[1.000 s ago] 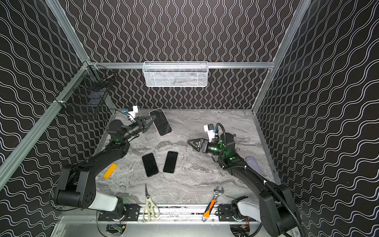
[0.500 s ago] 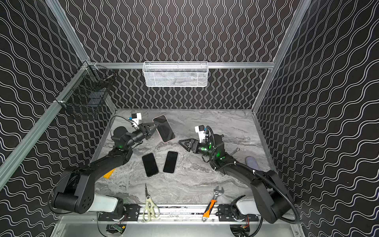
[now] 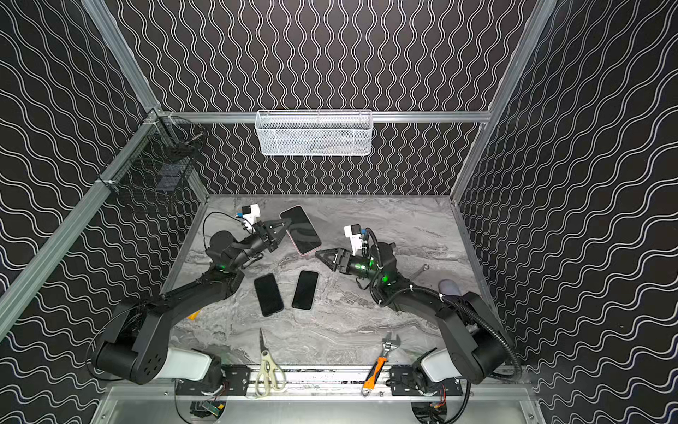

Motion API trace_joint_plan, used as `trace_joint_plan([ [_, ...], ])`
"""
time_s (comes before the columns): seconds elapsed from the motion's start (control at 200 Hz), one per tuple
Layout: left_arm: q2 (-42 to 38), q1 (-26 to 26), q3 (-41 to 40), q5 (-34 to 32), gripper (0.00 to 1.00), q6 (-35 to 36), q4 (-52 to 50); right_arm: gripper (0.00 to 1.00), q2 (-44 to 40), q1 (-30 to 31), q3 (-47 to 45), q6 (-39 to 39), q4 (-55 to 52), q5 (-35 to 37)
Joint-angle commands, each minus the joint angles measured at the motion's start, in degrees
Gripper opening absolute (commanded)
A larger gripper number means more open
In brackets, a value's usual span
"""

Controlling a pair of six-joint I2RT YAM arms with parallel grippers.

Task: Take the phone out of the phone case
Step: Remove the phone case from the phone.

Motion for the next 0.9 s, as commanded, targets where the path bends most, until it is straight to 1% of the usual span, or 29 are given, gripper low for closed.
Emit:
trace_joint_plan([
  [0.0,-0.54,-0.62,0.28,-1.17,0.00,-1.39,4.09,0.84,0.20,0.05,-0.04,0.57,4.02,-0.51],
  [0.415,-1.33,-2.12,0.07,-1.71,0.00,-2.10,4.17,0.83,1.06,-0.17,-0.97,1.45,8.04,-0.95],
  [0.896,-0.70,-2.40,0.34,-2.07,0.00,-1.94,4.17,0.83,-0.57,-0.26,-1.22,-0.45,7.42,-2.54],
])
